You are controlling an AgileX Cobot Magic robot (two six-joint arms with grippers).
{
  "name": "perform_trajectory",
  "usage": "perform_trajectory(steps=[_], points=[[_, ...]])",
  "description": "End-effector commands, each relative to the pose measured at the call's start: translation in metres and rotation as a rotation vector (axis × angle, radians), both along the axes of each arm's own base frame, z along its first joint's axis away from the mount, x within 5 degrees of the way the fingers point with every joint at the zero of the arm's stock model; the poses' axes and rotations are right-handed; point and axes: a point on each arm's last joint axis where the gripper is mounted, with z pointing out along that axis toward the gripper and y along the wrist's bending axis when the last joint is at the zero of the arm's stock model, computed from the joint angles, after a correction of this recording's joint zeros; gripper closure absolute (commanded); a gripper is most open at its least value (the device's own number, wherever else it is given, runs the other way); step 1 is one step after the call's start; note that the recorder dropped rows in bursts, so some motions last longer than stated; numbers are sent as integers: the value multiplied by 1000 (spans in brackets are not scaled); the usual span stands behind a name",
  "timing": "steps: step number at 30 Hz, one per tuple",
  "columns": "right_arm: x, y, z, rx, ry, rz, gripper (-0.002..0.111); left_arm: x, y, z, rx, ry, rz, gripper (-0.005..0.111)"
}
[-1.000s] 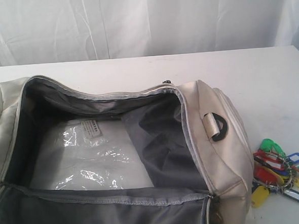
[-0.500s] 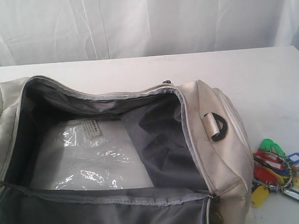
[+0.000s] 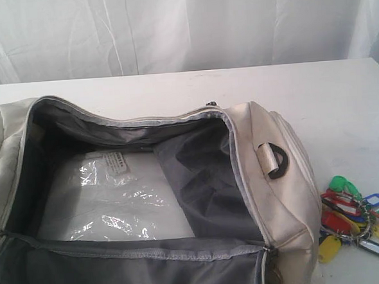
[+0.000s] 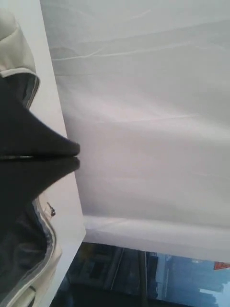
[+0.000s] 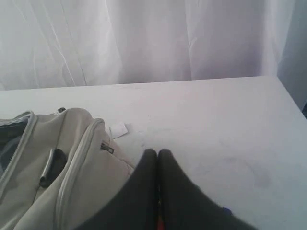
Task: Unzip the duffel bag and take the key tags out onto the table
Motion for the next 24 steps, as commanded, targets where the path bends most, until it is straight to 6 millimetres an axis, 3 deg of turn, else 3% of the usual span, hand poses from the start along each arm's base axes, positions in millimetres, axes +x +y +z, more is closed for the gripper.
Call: perform_trajectory(steps=[1,5,14,24], points=[[0,0,-1,2,5,-6,108,-7,7,1,-45,-31,48,107],[0,0,-1,2,5,-6,108,-13,16,3,100,-143,187,107],[0,0,-1,2,5,-6,108,-23,25,6,43,-182,348,107],[0,0,-1,2,5,-6,108,-25,21,7,49,-205,367,107]])
